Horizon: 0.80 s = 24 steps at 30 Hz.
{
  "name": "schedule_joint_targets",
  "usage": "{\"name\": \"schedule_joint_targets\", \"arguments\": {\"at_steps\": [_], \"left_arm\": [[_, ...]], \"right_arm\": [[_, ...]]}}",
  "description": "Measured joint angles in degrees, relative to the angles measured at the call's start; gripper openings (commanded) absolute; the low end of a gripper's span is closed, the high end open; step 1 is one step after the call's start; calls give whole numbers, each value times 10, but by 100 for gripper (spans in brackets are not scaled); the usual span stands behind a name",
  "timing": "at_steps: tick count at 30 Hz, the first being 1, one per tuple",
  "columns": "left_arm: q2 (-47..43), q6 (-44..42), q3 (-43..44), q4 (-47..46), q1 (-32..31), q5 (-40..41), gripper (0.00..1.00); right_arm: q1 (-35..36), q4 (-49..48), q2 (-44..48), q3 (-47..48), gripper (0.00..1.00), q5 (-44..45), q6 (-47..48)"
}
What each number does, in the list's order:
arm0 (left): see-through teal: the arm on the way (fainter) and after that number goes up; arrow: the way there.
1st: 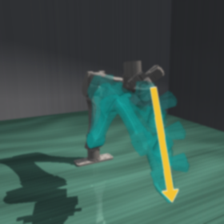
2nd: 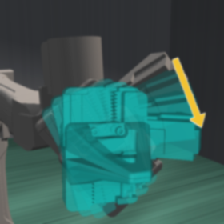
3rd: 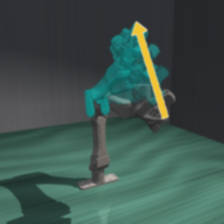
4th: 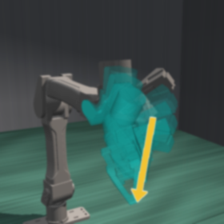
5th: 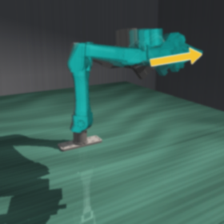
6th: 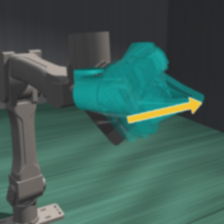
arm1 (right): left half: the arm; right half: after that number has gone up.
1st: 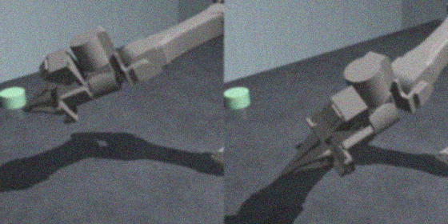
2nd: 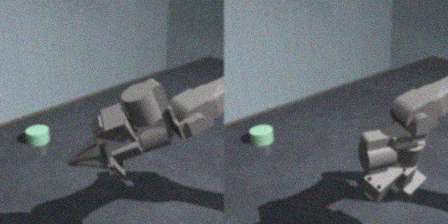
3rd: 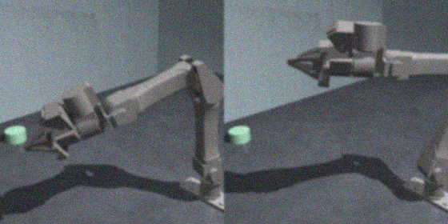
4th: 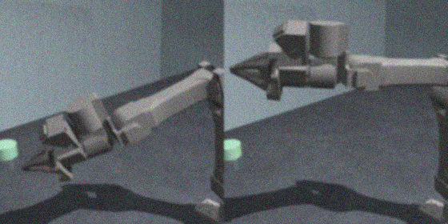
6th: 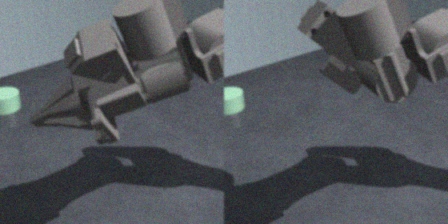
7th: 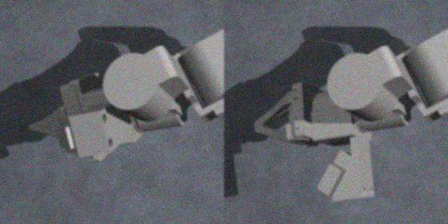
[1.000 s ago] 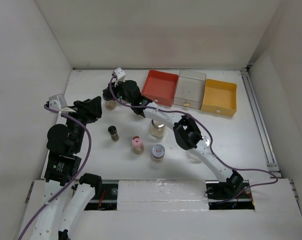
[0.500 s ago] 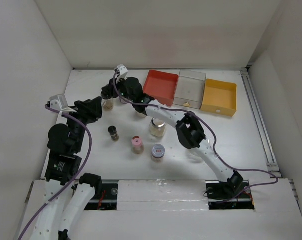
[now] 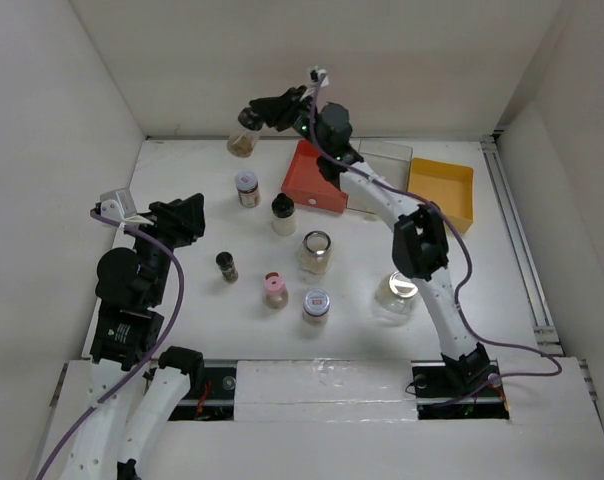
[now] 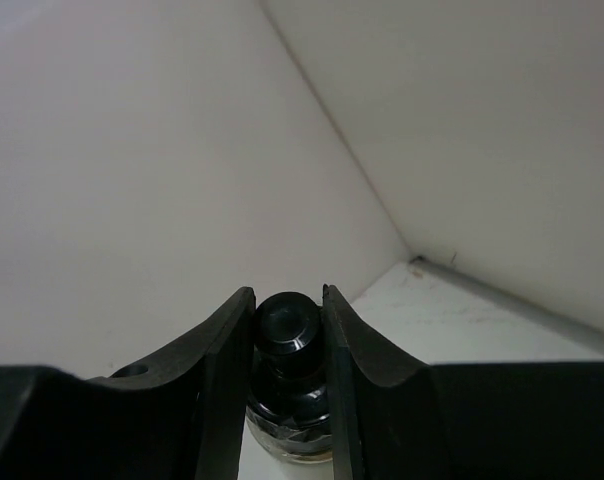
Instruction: Organize the condiment bottles
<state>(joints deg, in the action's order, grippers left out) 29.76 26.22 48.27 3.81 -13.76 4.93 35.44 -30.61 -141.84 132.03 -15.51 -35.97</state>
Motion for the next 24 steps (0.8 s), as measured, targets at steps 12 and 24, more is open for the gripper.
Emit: {"name": "schedule_joint_targets", "arguments": {"at_steps": [12, 24], "left_arm": [[14, 0, 0, -7, 0, -13, 48], [32, 0, 0, -10, 0, -21, 48]], "right_arm": [[-134, -18, 81, -91, 26, 9, 19], [-136, 106, 53, -94, 26, 68, 141]]}}
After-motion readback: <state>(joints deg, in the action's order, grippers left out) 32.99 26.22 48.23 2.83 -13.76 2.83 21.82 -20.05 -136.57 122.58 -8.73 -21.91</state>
